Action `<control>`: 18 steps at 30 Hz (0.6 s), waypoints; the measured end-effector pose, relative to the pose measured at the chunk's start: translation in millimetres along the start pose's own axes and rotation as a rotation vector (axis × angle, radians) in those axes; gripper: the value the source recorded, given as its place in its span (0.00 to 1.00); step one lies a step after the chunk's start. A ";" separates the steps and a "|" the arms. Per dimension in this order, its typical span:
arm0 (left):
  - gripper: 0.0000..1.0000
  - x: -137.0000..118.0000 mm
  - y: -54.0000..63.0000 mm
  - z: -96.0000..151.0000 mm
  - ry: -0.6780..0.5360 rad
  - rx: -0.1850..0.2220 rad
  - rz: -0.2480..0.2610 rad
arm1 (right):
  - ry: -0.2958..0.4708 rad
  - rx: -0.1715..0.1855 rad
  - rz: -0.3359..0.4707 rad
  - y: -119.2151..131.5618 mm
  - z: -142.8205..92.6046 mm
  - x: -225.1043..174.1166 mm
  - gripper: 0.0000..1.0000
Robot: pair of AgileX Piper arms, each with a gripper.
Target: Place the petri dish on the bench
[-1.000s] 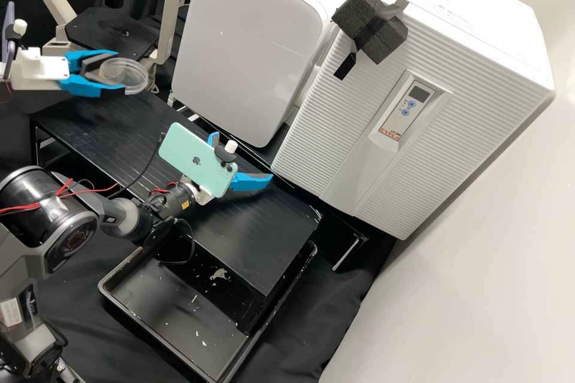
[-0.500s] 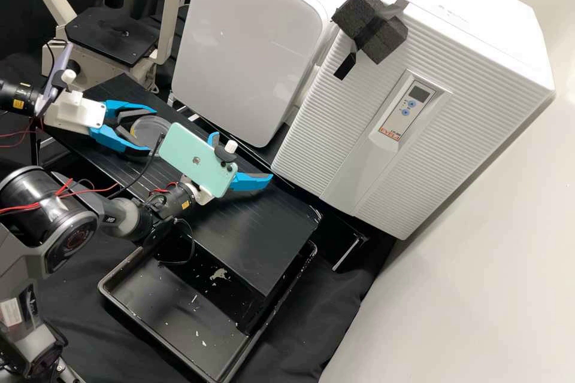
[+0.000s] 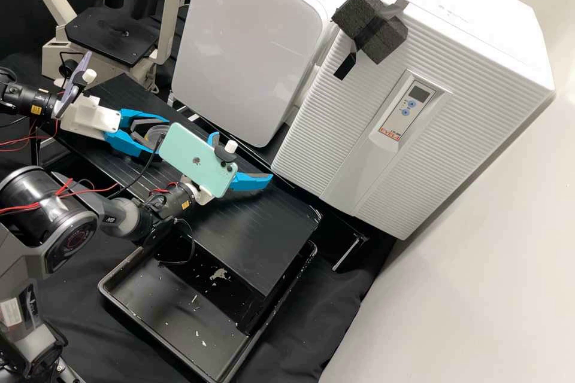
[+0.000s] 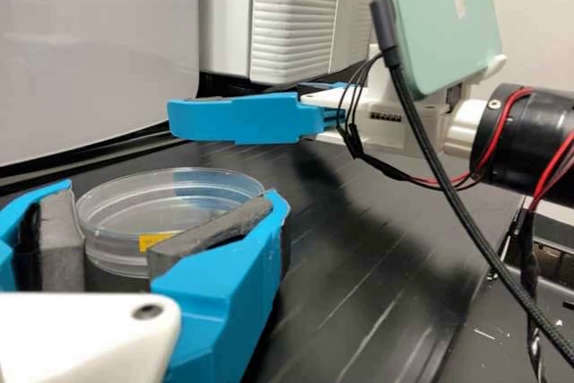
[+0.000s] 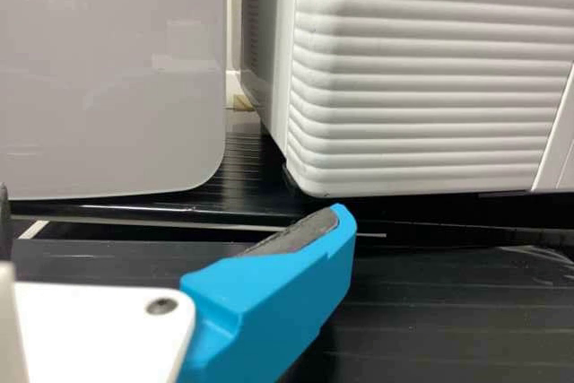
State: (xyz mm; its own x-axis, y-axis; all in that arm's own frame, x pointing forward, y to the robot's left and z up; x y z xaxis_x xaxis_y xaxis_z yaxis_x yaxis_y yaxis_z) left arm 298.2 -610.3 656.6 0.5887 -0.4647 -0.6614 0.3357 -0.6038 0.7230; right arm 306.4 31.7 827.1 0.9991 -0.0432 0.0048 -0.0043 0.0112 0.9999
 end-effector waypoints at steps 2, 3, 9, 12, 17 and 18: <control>0.00 0.5 -0.7 0.3 -0.001 0.000 -0.002 | 0.000 0.000 0.000 0.0 0.0 0.0 1.00; 0.00 0.5 -0.7 0.3 -0.001 -0.002 -0.002 | 0.000 0.000 0.000 0.0 0.0 0.0 1.00; 1.00 1.5 -1.3 0.6 -0.002 -0.002 -0.005 | 0.000 0.000 0.000 0.0 0.0 0.0 1.00; 1.00 3.1 -3.2 1.5 -0.006 -0.003 -0.009 | 0.000 0.000 0.000 0.0 0.0 0.0 1.00; 1.00 3.9 -4.2 4.2 -0.013 -0.002 -0.013 | 0.000 0.000 0.000 0.0 0.0 0.0 1.00; 1.00 4.2 -4.4 5.2 -0.016 -0.001 -0.013 | 0.000 0.000 0.000 0.0 0.0 0.0 1.00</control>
State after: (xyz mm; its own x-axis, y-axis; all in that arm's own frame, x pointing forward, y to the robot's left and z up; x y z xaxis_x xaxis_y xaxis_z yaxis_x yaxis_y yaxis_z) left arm 295.4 -612.9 649.5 0.5726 -0.4667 -0.6741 0.3445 -0.6091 0.7143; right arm 306.4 31.7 827.1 0.9991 -0.0432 0.0048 -0.0043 0.0112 0.9999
